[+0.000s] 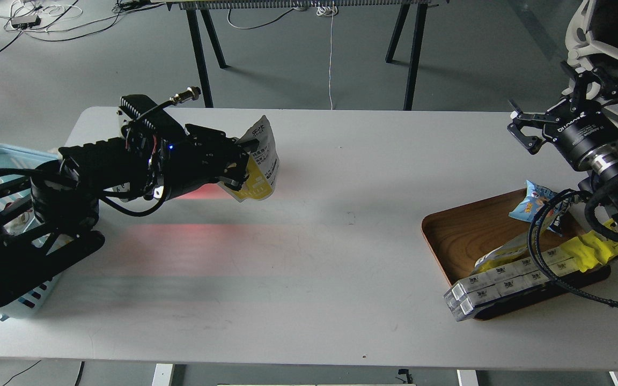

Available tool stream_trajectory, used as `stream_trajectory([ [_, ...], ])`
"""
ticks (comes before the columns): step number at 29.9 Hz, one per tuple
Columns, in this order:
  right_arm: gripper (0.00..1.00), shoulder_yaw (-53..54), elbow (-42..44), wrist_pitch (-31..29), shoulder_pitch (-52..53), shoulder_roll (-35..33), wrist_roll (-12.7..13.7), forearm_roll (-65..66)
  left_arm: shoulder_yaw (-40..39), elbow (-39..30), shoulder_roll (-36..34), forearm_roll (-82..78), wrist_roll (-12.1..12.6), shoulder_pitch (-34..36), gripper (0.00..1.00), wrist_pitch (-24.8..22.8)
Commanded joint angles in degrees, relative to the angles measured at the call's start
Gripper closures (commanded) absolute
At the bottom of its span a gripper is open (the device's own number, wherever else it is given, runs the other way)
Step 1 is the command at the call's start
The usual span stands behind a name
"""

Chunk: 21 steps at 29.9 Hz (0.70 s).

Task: Scan snack and place in basket
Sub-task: 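Lift the snack bag with the left gripper and move it toward the basket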

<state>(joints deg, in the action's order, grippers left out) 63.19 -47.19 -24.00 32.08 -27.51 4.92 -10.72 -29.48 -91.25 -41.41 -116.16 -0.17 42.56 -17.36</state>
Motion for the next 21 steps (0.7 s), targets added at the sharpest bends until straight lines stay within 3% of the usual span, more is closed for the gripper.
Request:
stream_trajectory([
  [1,0.03,0.0,0.0,0.0,0.0,0.0,0.0,0.0,1.2,-0.1,-0.4,-0.8,-0.3,0.4,1.00,-1.3],
  [7,0.03,0.0,0.0,0.0,0.0,0.0,0.0,0.0,1.6,-2.0,-4.3,-0.8,-2.8,0.9,1.00,-7.2],
  [11,0.03,0.0,0.0,0.0,0.0,0.0,0.0,0.0,1.3,-2.4,-4.9,-0.7,-3.2,1.7,1.00,-10.6],
  [21,0.03,0.2,0.0,0.0,0.1,0.0,0.0,0.0,0.8,-3.9,-5.7,0.0,-3.9,7.3,1.00,-10.6],
])
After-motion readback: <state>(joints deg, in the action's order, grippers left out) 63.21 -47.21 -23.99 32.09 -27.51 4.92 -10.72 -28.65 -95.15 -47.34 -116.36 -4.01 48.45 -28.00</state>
